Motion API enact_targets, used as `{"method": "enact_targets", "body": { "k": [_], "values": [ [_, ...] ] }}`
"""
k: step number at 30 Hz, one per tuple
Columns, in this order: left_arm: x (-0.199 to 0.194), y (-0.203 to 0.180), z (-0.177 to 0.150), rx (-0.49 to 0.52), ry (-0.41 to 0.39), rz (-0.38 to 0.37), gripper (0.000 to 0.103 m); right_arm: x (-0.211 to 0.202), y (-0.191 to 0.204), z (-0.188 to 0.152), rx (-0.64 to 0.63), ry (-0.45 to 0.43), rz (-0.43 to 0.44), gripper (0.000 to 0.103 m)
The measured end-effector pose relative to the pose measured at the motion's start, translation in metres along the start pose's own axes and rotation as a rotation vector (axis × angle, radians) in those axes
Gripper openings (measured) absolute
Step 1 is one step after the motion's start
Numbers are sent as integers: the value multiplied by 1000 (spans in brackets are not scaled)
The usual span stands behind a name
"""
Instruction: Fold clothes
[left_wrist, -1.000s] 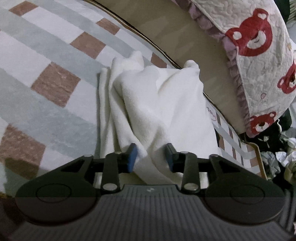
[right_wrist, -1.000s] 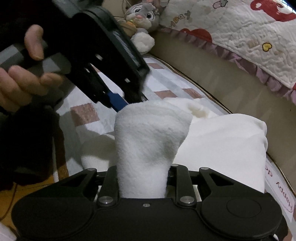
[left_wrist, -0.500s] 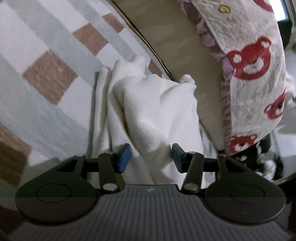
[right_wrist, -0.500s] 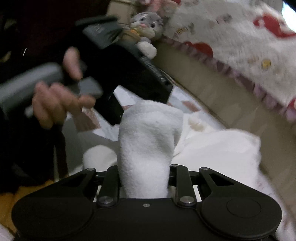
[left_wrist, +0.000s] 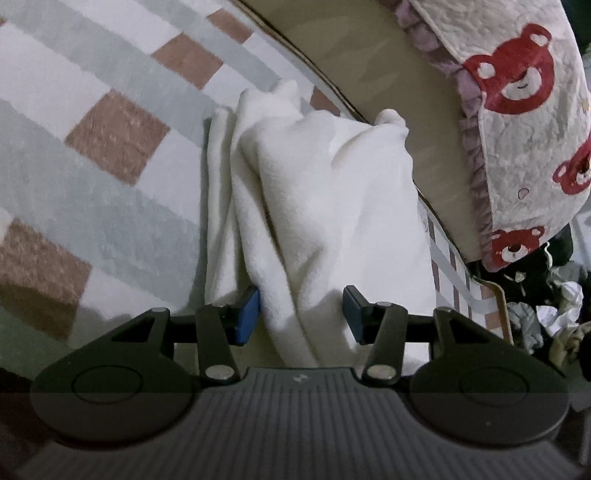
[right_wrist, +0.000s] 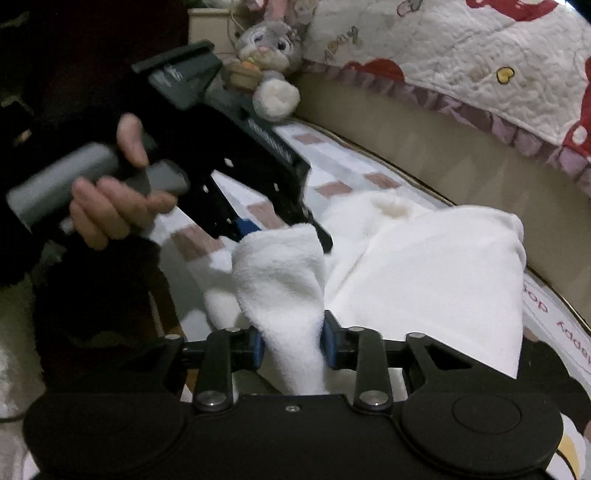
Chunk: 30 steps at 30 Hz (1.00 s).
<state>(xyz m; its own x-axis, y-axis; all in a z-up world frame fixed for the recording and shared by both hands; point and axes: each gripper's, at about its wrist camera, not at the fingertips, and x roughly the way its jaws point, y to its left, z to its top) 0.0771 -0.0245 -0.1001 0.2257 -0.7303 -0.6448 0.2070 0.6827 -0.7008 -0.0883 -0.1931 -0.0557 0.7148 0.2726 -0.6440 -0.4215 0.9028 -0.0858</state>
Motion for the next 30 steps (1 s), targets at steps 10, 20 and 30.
{"method": "enact_targets", "body": {
  "k": [10,20,30],
  "values": [
    [14,-21,-1,51,-148,79,22,5,6,-5,-96,19,77,19],
    [1,-19,2,49,-172,100,22,-65,-58,-82,-37,225,-192,42],
    [-9,-35,3,139,-253,51,21,-36,-84,-95,350,154,-206,68]
  ]
}}
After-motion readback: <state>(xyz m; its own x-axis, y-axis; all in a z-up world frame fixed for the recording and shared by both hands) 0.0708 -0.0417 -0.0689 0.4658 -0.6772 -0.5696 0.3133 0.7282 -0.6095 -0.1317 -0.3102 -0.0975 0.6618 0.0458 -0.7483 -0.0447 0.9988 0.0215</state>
